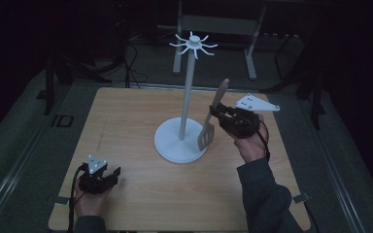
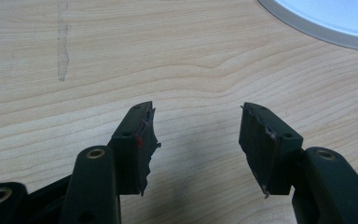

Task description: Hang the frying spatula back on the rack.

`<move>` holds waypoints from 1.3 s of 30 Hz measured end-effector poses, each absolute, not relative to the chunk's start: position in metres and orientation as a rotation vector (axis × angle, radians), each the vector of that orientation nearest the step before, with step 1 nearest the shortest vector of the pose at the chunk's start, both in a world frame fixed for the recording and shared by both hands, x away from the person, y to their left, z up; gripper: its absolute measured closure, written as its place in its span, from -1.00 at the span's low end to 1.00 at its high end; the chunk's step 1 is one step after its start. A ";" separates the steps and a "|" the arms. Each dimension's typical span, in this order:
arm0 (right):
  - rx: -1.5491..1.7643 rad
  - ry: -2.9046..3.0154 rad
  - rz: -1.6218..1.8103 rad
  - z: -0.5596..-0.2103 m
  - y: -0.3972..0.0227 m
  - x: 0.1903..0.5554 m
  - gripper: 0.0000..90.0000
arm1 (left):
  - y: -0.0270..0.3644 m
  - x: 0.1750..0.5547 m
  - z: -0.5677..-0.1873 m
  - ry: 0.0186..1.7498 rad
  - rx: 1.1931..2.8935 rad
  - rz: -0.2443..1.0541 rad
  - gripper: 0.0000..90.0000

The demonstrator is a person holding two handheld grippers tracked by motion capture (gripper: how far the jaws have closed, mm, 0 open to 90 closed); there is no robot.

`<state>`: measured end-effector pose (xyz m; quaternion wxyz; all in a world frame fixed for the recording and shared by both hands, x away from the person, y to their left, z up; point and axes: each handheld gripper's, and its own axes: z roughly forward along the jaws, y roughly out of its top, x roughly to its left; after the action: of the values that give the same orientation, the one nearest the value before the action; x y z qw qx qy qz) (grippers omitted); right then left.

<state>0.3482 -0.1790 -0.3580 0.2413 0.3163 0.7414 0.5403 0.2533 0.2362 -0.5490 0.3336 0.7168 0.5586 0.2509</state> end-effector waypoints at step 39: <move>0.833 2.021 1.468 -0.332 -0.173 0.364 0.66 | 0.237 0.253 -0.549 1.458 1.867 0.657 0.02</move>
<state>0.3644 -0.1732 -0.3316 0.2516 0.3063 0.7428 0.5395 0.2528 0.2368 -0.5486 0.3350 0.7155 0.5589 0.2519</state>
